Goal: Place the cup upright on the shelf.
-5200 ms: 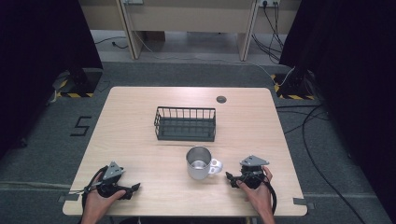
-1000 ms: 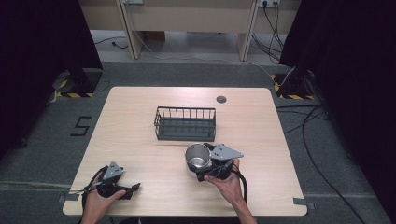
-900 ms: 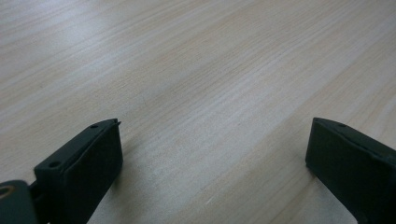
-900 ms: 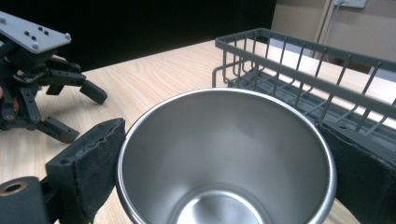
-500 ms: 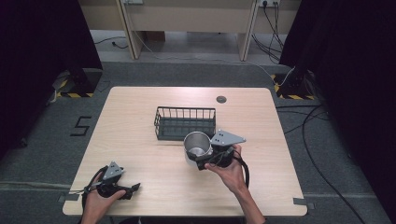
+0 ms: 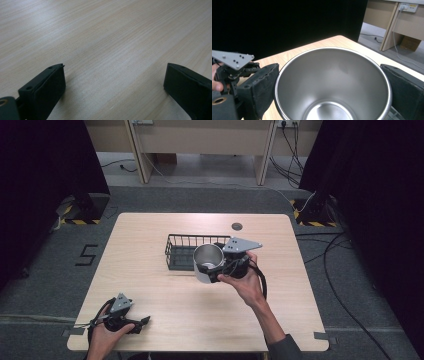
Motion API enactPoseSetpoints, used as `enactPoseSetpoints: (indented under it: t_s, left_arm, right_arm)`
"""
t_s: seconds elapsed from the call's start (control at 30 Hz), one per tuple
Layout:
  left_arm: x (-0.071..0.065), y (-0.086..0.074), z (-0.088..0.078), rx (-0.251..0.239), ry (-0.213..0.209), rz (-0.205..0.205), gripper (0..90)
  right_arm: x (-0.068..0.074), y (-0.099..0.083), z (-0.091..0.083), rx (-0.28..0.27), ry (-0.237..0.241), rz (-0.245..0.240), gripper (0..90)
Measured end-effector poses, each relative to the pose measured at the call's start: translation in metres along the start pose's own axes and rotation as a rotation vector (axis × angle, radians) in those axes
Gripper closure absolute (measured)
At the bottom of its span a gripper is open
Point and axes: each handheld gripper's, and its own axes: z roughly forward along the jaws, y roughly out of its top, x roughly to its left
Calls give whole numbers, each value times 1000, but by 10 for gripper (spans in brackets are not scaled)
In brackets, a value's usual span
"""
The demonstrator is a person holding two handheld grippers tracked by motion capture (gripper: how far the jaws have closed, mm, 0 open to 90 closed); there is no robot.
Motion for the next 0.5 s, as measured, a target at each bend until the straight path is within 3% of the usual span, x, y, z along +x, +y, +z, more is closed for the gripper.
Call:
enactPoseSetpoints:
  t_s: [0.5]
  left_arm:
    - [0,0,0,2,-1,-2,31]
  right_arm:
    - [-21,33,22,20,12,-13,61]
